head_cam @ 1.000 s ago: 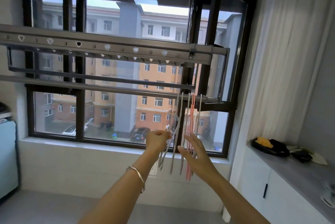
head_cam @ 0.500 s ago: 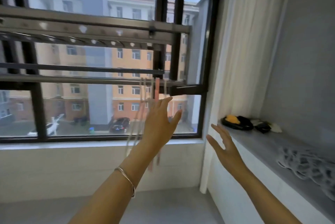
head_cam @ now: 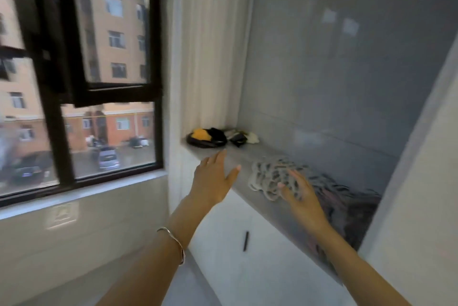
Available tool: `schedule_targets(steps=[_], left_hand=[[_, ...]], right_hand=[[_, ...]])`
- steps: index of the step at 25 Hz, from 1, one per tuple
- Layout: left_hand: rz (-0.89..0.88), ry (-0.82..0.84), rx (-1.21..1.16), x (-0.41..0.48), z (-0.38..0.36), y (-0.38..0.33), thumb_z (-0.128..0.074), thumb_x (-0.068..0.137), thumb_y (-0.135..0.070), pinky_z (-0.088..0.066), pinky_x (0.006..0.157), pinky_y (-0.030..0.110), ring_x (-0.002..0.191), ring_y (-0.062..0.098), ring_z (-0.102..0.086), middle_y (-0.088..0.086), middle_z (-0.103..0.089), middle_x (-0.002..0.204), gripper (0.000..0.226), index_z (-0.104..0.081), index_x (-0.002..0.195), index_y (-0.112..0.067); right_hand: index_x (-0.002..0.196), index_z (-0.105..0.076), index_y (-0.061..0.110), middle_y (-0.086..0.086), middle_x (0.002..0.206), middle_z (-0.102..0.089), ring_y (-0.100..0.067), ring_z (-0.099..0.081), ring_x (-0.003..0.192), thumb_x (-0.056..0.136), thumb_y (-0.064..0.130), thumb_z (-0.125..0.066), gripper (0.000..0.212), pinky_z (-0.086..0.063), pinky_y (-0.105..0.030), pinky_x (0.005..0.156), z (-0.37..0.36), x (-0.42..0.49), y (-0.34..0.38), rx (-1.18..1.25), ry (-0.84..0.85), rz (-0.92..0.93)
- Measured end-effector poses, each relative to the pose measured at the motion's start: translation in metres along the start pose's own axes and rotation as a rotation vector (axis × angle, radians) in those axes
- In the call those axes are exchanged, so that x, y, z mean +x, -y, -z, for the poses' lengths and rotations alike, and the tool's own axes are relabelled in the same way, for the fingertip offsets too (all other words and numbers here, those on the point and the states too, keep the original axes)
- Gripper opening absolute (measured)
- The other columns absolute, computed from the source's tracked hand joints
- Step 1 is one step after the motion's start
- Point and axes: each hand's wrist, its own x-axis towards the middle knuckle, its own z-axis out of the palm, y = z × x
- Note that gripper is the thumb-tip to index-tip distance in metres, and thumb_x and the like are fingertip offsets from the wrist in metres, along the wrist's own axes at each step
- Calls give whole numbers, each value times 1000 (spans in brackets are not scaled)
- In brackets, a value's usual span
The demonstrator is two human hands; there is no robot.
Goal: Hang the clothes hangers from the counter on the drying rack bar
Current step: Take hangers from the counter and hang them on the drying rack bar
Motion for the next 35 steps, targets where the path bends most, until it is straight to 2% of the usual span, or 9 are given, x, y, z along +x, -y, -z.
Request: schedule_targets(steps=[2, 6, 8, 12, 17, 21, 25, 30, 35], left_hand=[[-48, 97, -43, 33, -50, -16, -35, 97, -48, -25, 112, 36, 140, 24, -22, 3, -25, 154, 62, -21, 148, -16], [-183, 251, -113, 95, -137, -47, -34, 98, -43, -28, 111, 36, 139, 25, -26, 3, -28, 153, 57, -22, 148, -19], [-264, 328, -127, 125, -176, -58, -35, 98, -43, -30, 110, 38, 139, 26, -28, 3, -29, 153, 56, -24, 147, -20], [-407, 484, -141, 175, -238, -64, -40, 98, -40, -30, 110, 39, 139, 28, -28, 5, -30, 153, 57, -25, 148, -17], [-528, 695, -180, 210, -295, -61, -43, 97, -40, -33, 107, 40, 133, 29, -37, 7, -32, 151, 59, -23, 148, -19], [-549, 821, -203, 218, -322, -58, -39, 98, -41, -26, 112, 38, 141, 25, -23, 4, -25, 154, 60, -18, 149, -19], [-577, 886, -248, 225, -337, -55, -39, 98, -41, -26, 112, 37, 140, 27, -25, 7, -27, 153, 59, -20, 148, -15], [-548, 926, -373, 234, -335, -61, -41, 98, -40, -25, 114, 35, 141, 22, -27, 5, -27, 154, 59, -22, 148, -17], [-533, 871, -564, 233, -309, -77, -39, 99, -32, -37, 98, 25, 124, 21, -49, 4, -41, 145, 48, -31, 144, -18]], right_hand=[[134, -45, 21, 0, 145, -38, -15, -34, 134, 81, 57, -56, 65, -32, -40, 111, 13, 9, -35, -9, -90, -39], [134, -44, 11, 3, 135, -43, -5, -37, 123, 91, 18, -55, 45, -23, -1, 95, 18, 30, -84, -43, -262, -155], [132, -45, 13, 9, 130, -45, -2, -39, 118, 93, 13, -51, 40, -26, 6, 88, 17, 46, -102, -10, -317, -229], [131, -47, 16, -3, 138, -48, -17, -43, 129, 92, 16, -53, 39, -34, -35, 110, 22, 72, -150, -34, -538, -398], [139, -36, 6, -13, 141, -44, -28, -43, 129, 95, 21, -48, 47, -34, -31, 103, 23, 75, -192, -138, -693, -762], [133, -45, 0, -20, 131, -54, -34, -51, 119, 96, 22, -46, 43, -40, -35, 97, 18, 77, -226, -219, -741, -946], [102, -67, -4, -24, 96, -69, -29, -62, 84, 93, 14, -53, 25, -43, -32, 71, 21, 82, -235, -306, -819, -905], [99, -69, -4, -22, 97, -70, -34, -63, 92, 91, 12, -55, 23, -46, -32, 78, 35, 94, -208, -277, -1061, -776], [103, -69, 8, -5, 91, -69, -13, -62, 84, 91, 16, -57, 19, -47, -16, 73, 38, 126, -151, 123, -1186, -551]])
